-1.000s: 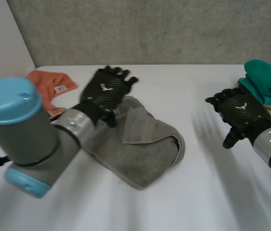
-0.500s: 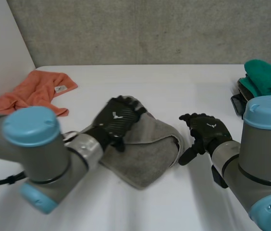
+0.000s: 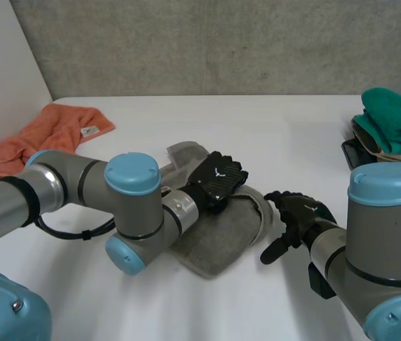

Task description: Fold the laundry.

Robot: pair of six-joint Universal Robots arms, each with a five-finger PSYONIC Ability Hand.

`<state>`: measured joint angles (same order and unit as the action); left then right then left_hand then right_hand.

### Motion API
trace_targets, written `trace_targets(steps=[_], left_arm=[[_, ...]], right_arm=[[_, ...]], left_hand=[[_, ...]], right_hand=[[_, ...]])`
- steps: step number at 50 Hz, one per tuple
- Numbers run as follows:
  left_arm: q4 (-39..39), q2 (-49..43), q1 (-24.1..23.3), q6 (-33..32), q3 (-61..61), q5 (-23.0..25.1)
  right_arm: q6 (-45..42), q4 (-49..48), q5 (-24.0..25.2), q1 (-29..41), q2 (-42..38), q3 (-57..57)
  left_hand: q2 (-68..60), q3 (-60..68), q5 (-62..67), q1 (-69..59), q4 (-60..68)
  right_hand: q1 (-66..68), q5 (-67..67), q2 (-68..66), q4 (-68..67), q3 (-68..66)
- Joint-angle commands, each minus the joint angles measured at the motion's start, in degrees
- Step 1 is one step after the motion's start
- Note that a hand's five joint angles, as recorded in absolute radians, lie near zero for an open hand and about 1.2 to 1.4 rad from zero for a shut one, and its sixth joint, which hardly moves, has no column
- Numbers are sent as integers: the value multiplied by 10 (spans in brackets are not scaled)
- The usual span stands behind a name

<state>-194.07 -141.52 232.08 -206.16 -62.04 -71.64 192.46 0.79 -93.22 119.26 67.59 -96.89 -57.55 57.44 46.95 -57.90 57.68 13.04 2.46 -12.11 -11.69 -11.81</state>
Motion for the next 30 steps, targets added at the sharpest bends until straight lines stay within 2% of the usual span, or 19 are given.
trace_targets(steps=[1, 10, 18, 19, 20, 24, 27, 30], left_arm=[[2, 36, 0, 0, -13, -8], [41, 148, 4, -20, -67, -11], [91, 193, 16, -59, -88, -37], [93, 194, 15, -61, -88, -42], [96, 195, 15, -62, -88, -47], [99, 218, 14, -62, -88, -76], [99, 248, 14, -59, -89, -90], [99, 290, 14, -56, -92, -99]], right_arm=[[1, -2, 1, -6, 2, -4], [12, -2, 4, 1, -11, 34], [98, -12, 12, 4, -107, 130], [106, -11, 14, 5, -118, 142], [116, -9, 9, 11, -136, 163], [122, -11, 3, 13, -142, 177], [119, -15, 4, 9, -117, 167], [106, -32, 6, -2, -54, 154]], left_hand=[[-216, 217, 222, -213, 215], [-213, 214, 219, -209, 212], [-205, 206, 210, -201, 203], [-205, 206, 210, -201, 203], [-205, 206, 210, -201, 203], [-205, 206, 210, -201, 203], [-205, 206, 210, -201, 203], [-205, 206, 210, -201, 203]], right_hand=[[-30, -25, 21, 17, 18], [-30, -25, 21, 17, 18], [-30, -25, 21, 17, 18], [8, 14, -18, -22, -21], [226, 231, -235, -239, -238], [668, 674, -678, -682, -681], [670, 675, -679, -683, -682], [670, 675, -679, -683, -682]])
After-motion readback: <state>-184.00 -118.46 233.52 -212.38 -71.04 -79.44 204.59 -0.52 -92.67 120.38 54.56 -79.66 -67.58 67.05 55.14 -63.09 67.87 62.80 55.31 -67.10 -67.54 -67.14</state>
